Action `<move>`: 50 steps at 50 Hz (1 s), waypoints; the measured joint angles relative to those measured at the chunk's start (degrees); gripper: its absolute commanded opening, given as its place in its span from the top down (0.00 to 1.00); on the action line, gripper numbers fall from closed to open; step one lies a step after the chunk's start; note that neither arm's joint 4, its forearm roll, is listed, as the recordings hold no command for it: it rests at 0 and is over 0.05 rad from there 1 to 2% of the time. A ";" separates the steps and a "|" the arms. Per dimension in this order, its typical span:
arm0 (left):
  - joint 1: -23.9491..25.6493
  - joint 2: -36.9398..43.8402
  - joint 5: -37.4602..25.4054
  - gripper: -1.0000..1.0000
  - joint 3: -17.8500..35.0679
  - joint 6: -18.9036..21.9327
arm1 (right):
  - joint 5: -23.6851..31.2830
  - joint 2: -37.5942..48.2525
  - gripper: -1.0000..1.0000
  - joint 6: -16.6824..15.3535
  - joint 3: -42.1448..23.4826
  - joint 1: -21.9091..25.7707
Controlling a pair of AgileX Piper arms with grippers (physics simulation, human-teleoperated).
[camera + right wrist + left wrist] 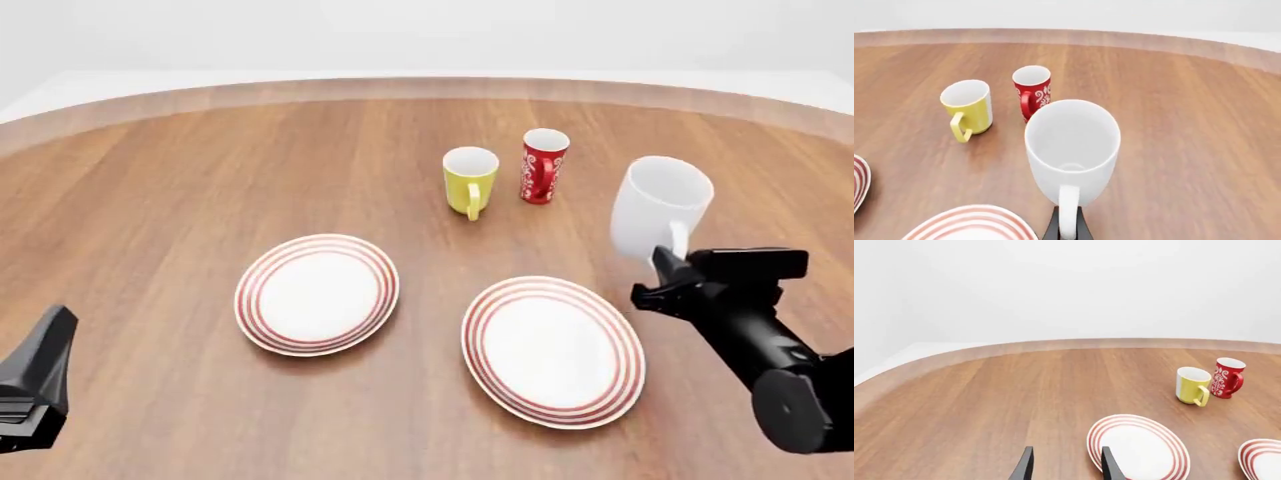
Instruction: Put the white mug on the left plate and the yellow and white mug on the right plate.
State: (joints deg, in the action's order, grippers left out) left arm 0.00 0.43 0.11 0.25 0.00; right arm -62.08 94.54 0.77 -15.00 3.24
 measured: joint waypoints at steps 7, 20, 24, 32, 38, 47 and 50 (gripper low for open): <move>0.00 0.00 0.00 0.00 0.00 0.00 | 2.41 -4.17 1.00 -0.49 0.41 1.03; 0.00 0.00 0.00 0.00 0.00 0.00 | 7.16 -11.47 1.00 -2.21 0.65 3.94; 0.00 0.00 0.00 0.00 0.00 0.00 | 8.88 -13.57 1.00 -3.01 0.46 4.94; 0.00 0.00 0.00 0.00 0.00 0.00 | 12.43 -17.74 1.00 -3.87 -0.24 7.13; 0.00 0.00 0.00 0.00 0.00 0.00 | 14.84 -20.23 1.00 -4.19 -1.02 8.94; 0.00 0.00 0.00 0.00 0.00 0.00 | 17.85 -22.50 1.00 -4.83 -2.55 11.83; 0.00 0.00 0.00 0.00 0.00 0.00 | 18.56 -22.81 1.00 -5.03 -3.10 12.85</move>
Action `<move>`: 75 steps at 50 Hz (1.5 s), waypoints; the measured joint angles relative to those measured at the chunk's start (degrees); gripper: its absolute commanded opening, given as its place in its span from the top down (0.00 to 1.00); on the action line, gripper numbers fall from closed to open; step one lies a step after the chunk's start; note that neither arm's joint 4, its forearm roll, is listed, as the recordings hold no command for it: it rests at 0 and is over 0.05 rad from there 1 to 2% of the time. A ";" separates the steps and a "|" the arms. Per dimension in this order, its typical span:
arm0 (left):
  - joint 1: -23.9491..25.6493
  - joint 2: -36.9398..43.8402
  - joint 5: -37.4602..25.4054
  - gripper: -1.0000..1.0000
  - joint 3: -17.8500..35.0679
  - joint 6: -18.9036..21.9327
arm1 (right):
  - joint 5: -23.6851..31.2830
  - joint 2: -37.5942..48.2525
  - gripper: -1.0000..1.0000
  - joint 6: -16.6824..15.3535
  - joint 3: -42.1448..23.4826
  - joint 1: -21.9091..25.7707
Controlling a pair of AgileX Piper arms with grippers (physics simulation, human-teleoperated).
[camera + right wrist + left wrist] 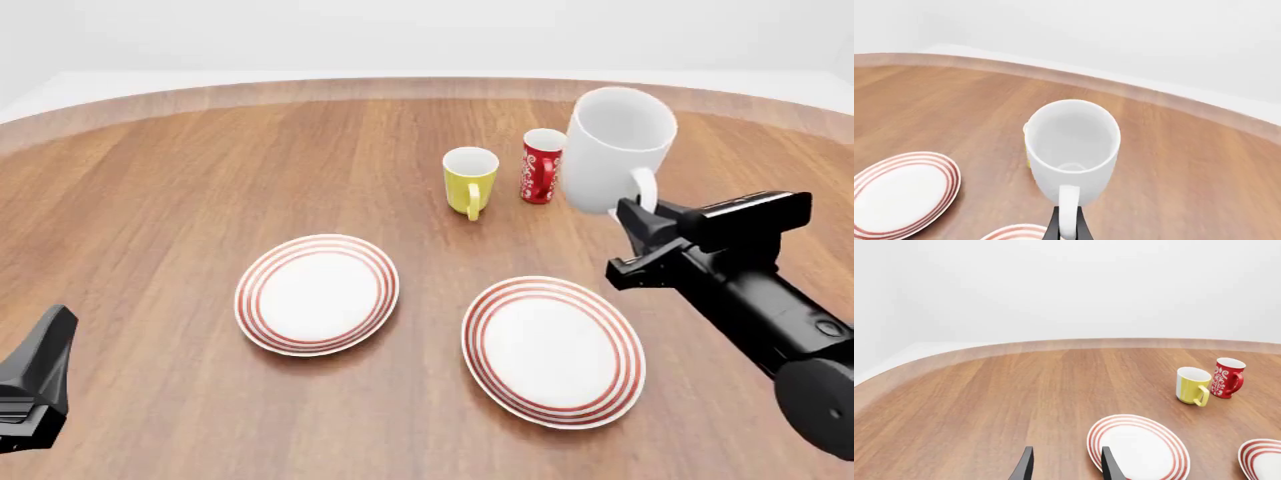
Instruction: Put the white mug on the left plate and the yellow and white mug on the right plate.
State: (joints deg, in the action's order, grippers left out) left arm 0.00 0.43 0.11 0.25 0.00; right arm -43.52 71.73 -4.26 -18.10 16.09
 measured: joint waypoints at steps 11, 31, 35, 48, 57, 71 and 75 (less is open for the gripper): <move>0.00 0.00 0.00 0.00 0.00 0.00 | 1.11 0.71 1.00 -0.50 -2.29 3.81; 0.00 0.00 0.00 0.00 0.00 0.00 | -0.83 5.74 1.00 -1.23 -6.70 10.14; 0.00 0.00 0.00 0.00 0.00 0.00 | -1.39 7.04 1.00 -1.23 -7.60 11.21; 0.00 0.00 0.00 0.00 0.00 0.00 | -1.92 10.79 1.00 -1.33 -11.29 14.82; 0.00 0.00 0.00 0.00 0.00 0.00 | -2.32 13.73 1.00 -1.43 -13.77 16.92; 0.00 0.00 0.00 0.00 0.00 0.00 | -2.98 18.62 1.00 -1.22 -17.23 20.19; 0.00 0.00 0.00 0.00 0.00 0.00 | -3.11 19.97 1.00 -1.12 -18.11 21.14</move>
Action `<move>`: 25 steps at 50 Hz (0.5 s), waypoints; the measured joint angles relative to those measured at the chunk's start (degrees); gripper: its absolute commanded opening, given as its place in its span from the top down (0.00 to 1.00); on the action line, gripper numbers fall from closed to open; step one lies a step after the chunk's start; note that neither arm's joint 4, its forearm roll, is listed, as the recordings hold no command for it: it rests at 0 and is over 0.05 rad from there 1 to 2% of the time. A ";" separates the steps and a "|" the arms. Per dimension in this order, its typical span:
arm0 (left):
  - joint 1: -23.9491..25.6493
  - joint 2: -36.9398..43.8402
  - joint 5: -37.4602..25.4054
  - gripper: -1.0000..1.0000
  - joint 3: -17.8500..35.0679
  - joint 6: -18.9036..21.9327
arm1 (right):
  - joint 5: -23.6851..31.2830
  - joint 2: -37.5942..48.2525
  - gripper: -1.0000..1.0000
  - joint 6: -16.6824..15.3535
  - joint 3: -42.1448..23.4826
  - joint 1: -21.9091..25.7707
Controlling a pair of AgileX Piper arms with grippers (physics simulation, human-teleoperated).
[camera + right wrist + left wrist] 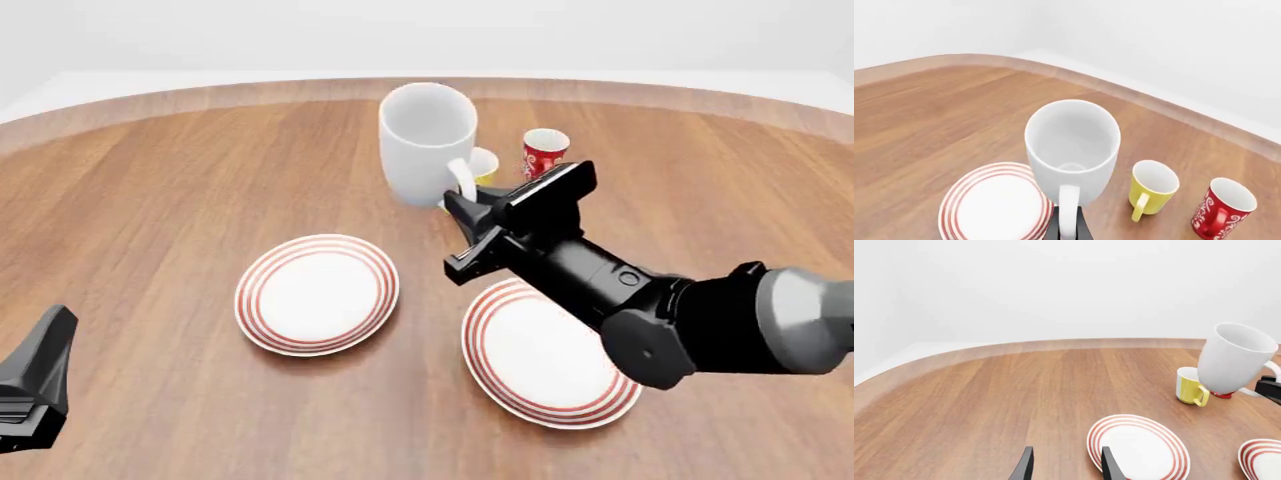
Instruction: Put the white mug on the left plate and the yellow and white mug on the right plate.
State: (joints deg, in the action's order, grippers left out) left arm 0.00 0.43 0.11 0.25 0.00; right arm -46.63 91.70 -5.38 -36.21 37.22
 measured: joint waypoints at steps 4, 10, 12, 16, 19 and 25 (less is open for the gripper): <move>0.00 0.00 0.00 0.00 0.00 0.00 | -0.11 1.30 1.00 0.11 -0.85 0.91; 0.00 0.00 0.00 0.00 0.00 0.00 | -0.23 3.28 1.00 0.35 -2.14 2.37; 0.00 0.00 0.00 0.00 0.00 0.00 | -0.28 3.90 1.00 0.46 -2.54 2.88; 0.00 0.00 0.00 0.00 0.00 0.00 | -0.36 5.11 1.00 0.68 -3.30 3.93; 0.00 0.00 0.00 0.00 0.00 0.00 | -0.39 6.11 1.00 0.87 -3.99 4.78; 0.00 0.00 0.00 0.00 0.00 0.00 | -0.70 8.31 1.00 1.13 -5.28 6.25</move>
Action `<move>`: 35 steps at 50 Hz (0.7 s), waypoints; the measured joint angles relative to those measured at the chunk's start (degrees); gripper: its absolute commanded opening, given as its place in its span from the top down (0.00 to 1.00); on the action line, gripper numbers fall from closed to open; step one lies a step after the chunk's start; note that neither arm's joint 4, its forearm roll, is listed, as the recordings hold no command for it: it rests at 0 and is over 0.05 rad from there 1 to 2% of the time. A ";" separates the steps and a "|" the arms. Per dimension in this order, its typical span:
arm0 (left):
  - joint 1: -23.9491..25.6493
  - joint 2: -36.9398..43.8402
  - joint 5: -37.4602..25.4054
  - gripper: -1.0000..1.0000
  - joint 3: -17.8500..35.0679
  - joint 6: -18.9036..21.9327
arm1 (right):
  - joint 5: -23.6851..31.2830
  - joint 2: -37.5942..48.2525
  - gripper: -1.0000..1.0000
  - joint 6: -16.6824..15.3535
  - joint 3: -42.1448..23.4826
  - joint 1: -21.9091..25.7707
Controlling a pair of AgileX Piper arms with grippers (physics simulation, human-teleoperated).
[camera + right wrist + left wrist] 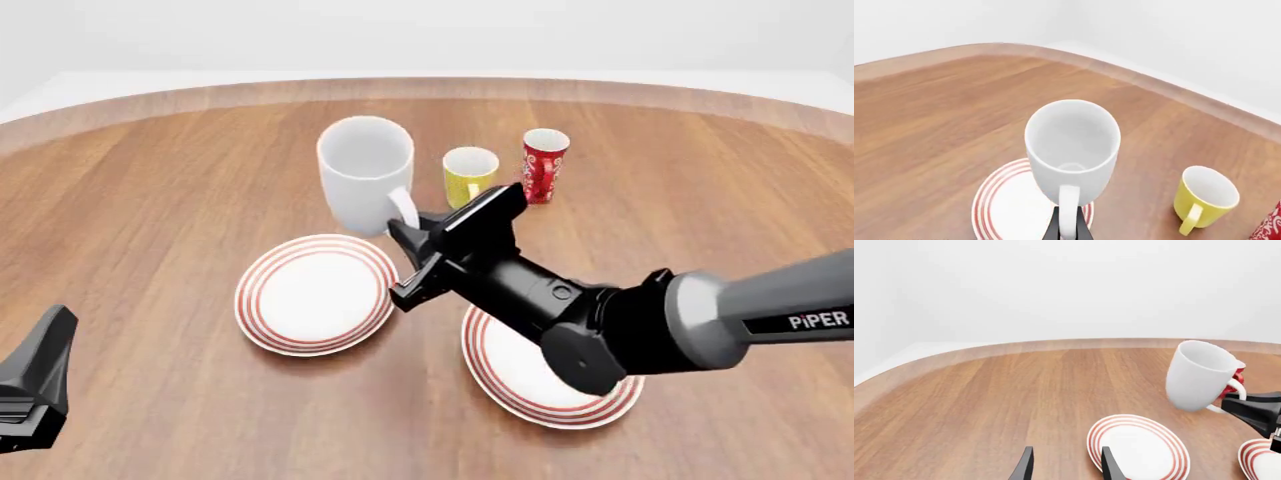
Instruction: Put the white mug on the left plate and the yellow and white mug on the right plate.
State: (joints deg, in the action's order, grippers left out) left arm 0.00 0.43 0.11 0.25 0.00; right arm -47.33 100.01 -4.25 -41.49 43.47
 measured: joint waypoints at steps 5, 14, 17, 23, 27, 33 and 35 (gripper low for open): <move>0.00 0.00 0.00 0.00 0.00 0.00 | -0.24 1.81 1.00 0.21 -1.04 1.06; 0.00 0.00 0.00 0.00 0.00 0.00 | -0.83 4.79 1.00 0.52 -2.73 2.81; 0.00 0.00 0.00 0.00 0.00 0.00 | -0.90 5.72 1.00 0.64 -3.33 3.24; 0.00 0.00 0.00 0.00 0.00 0.00 | -0.91 7.40 1.00 0.92 -4.62 3.93; 0.00 0.00 0.00 0.00 0.00 0.00 | -0.81 8.62 1.00 1.08 -5.64 4.28; 0.00 0.00 0.00 0.00 0.00 0.00 | -0.67 10.41 1.00 1.38 -6.99 4.73; 0.00 0.00 0.00 0.00 0.00 0.00 | -0.55 11.01 1.00 1.47 -7.47 4.82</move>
State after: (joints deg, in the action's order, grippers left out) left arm 0.00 0.43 0.11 0.25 0.00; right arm -47.88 111.03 -2.79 -48.96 48.29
